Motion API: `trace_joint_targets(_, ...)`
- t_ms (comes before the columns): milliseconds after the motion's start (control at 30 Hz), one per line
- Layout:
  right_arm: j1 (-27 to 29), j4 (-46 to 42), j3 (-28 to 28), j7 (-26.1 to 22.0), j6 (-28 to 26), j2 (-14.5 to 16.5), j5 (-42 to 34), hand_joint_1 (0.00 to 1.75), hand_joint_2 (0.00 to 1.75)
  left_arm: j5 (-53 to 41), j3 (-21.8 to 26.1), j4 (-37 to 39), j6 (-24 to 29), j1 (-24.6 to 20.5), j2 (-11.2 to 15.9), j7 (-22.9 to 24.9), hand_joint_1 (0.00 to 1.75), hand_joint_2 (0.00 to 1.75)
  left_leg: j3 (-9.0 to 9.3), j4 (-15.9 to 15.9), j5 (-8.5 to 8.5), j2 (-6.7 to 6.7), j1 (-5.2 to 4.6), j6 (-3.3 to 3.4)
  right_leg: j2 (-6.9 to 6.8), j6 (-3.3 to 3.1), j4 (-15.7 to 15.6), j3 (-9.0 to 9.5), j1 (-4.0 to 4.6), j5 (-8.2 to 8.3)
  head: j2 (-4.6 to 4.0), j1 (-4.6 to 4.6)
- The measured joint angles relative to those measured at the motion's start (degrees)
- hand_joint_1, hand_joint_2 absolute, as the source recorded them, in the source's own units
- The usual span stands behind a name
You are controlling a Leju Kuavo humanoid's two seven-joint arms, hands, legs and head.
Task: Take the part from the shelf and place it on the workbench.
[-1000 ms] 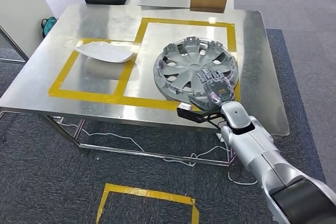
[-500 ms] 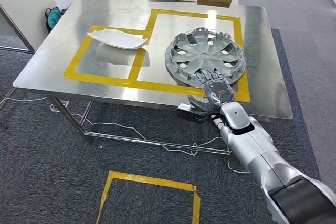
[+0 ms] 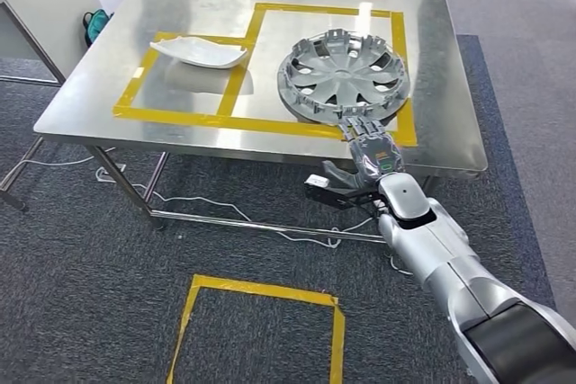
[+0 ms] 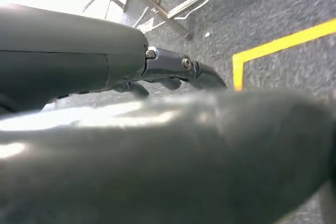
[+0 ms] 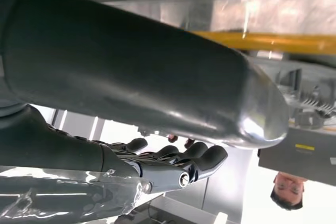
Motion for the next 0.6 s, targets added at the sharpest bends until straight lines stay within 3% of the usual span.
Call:
trace_joint_targets(33,-0.02,0.01,-0.01,-0.02,-0.02,0.0,-0.06,0.0,0.0,-0.05,0.01,-0.01,0.03,0.06,-0.09,0.05,0.0,0.0,2.61,-3.64,0.91,0.0,0.36,-0.61,0.0,0.41,0.23,-0.59,-0.04,0.35,0.0,-0.1)
trace_joint_targets(100,-0.07,-0.03,-0.03,-0.03,-0.14,0.01,-0.2,0.0,0.0,-0.12,0.02,-0.03,0.12,0.28,-0.23,0.14,0.0,0.0,6.52,-10.18,0.47,-0.3,0.66,-0.59,0.04,1.34,0.57,-1.57,-0.02,1.24,0.0,-0.27)
trace_joint_targets(133,-0.04,-0.02,-0.04,-0.03,-0.22,-0.01,-0.27,0.0,0.0,-0.14,0.02,-0.04,0.15,0.4,-0.29,0.19,0.0,0.0,7.13,-11.8,-0.19,-0.49,0.55,-0.22,0.04,1.79,0.58,-2.04,0.05,1.82,0.0,-0.33)
trace_joint_targets(200,0.34,0.09,-0.07,-0.05,-0.34,-0.21,-0.46,0.0,0.0,-0.18,0.04,-0.04,0.16,0.66,-0.35,0.27,0.0,0.0,6.45,-12.41,-0.2,-0.58,0.45,1.17,0.03,2.5,0.3,-2.87,-0.07,2.59,0.0,-0.26)
trace_joint_targets(233,0.69,0.16,-0.09,-0.12,-0.39,-0.37,-0.57,0.0,0.0,-0.21,0.07,-0.04,0.15,0.77,-0.36,0.28,0.0,0.0,5.93,-12.4,0.15,-0.52,0.45,1.87,0.02,2.73,0.79,-3.38,-0.13,1.83,0.0,-0.2)
trace_joint_targets(267,1.02,0.22,-0.11,-0.21,-0.48,-0.55,-0.72,0.0,0.0,-0.25,0.08,-0.04,0.14,0.84,-0.39,0.3,0.0,0.0,5.44,-12.41,0.63,-0.44,0.43,2.62,0.02,2.91,2.43,-4.07,-0.16,0.04,0.0,-0.11)
trace_joint_targets(333,1.4,0.33,-0.19,-0.44,-0.79,-0.87,-1.07,0.0,0.0,-0.4,0.1,-0.04,0.04,0.74,-0.41,0.3,0.0,0.0,4.42,-12.39,1.53,-0.35,0.1,3.8,0.04,3.07,9.44,-6.01,-0.08,-5.36,0.0,0.07)
trace_joint_targets(367,1.46,0.39,-0.23,-0.51,-0.96,-1.06,-1.25,0.0,0.0,-0.51,0.1,-0.04,-0.03,0.67,-0.46,0.29,0.0,0.0,3.92,-12.34,1.95,-0.34,-0.16,4.19,0.05,3.03,13.53,-6.9,0.03,-7.44,0.0,0.07)
trace_joint_targets(400,1.51,0.49,-0.27,-0.59,-1.12,-1.26,-1.39,0.0,0.0,-0.62,0.1,-0.04,-0.1,0.64,-0.5,0.27,0.0,0.0,3.42,-12.3,2.35,-0.34,-0.42,4.45,0.06,2.88,16.53,-7.32,0.2,-8.37,0.0,0.07)
trace_joint_targets(433,1.58,0.59,-0.31,-0.65,-1.25,-1.45,-1.5,0.0,0.0,-0.73,0.1,-0.04,-0.14,0.63,-0.54,0.26,0.0,0.0,2.93,-12.25,2.75,-0.34,-0.7,4.63,0.08,2.56,17.71,-6.86,0.43,-8.11,0.0,0.07)
trace_joint_targets(467,1.62,0.68,-0.35,-0.72,-1.37,-1.6,-1.56,0.0,0.0,-0.8,0.1,-0.04,-0.15,0.61,-0.6,0.24,0.0,0.0,2.48,-12.22,3.15,-0.35,-1.0,4.77,0.1,2.07,16.65,-5.37,0.73,-6.94,0.0,0.07)
trace_joint_targets(533,1.45,0.8,-0.51,-0.81,-1.63,-1.77,-1.64,0.0,0.0,-0.92,0.1,-0.07,-0.18,0.53,-0.77,0.22,0.0,0.0,1.64,-12.19,3.95,-0.35,-1.51,4.88,0.22,0.45,9.66,-0.18,1.46,-4.82,0.0,0.06)
trace_joint_targets(600,1.09,0.83,-0.67,-0.84,-1.96,-1.85,-1.78,0.0,0.0,-1.07,0.11,-0.11,-0.3,0.34,-0.9,0.22,0.0,0.0,0.98,-12.18,4.71,-0.29,-1.69,4.68,0.29,-0.77,2.72,4.33,2.0,-4.95,0.0,-0.06)
